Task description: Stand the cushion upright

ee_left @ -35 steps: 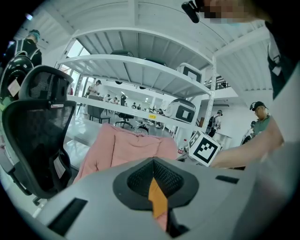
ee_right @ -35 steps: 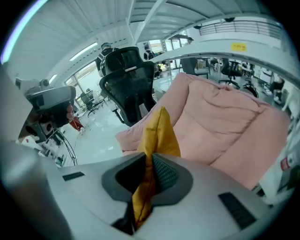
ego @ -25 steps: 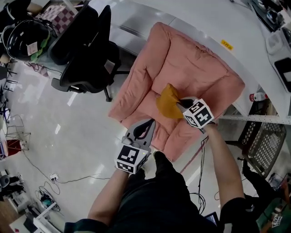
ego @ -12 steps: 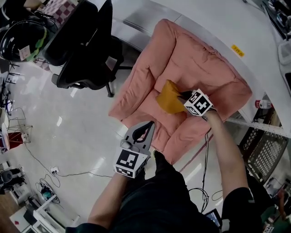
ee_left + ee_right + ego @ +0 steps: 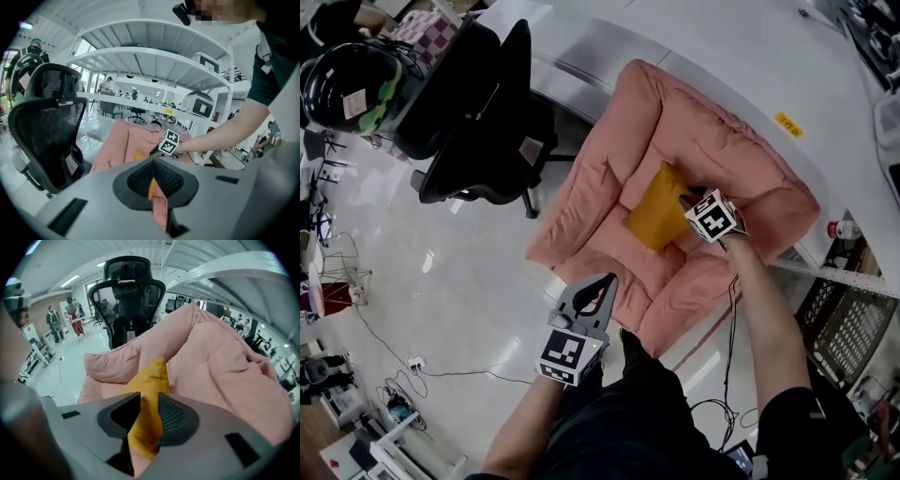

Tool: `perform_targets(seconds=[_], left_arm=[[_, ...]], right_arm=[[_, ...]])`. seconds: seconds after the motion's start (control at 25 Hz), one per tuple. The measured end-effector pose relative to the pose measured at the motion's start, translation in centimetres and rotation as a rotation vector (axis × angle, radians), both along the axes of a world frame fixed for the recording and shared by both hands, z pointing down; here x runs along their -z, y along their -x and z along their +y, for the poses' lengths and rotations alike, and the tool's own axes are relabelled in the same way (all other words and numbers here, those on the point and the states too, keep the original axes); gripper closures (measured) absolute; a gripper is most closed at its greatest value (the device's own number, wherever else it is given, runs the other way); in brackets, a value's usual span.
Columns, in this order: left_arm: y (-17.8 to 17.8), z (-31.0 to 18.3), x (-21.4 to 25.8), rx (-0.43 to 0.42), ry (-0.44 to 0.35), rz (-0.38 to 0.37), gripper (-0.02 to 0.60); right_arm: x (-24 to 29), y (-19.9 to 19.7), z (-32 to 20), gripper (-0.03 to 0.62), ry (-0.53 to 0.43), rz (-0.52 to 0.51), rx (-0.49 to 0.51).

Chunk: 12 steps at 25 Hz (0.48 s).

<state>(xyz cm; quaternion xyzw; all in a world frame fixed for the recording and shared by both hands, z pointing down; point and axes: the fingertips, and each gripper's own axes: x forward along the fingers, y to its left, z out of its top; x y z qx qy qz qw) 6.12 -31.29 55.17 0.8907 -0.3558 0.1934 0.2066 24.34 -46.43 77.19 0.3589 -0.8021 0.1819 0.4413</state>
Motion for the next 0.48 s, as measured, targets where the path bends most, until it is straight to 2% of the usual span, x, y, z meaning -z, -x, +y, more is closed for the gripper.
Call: perform_targets(seconds=[0.24,0.48], left_arm=[[-0.9,0.1,0.2,-0.027,-0.005,0.001,0.575],[-2.2,0.6,0.4,-0.071,-0.008,0.012,0.575]], right_arm=[[2.6,-1.6,-0.9,0.473,-0.108,0.038,-0.137],[5.5,-1.5,0.6,0.544,-0.178,-0.098,-0.262]])
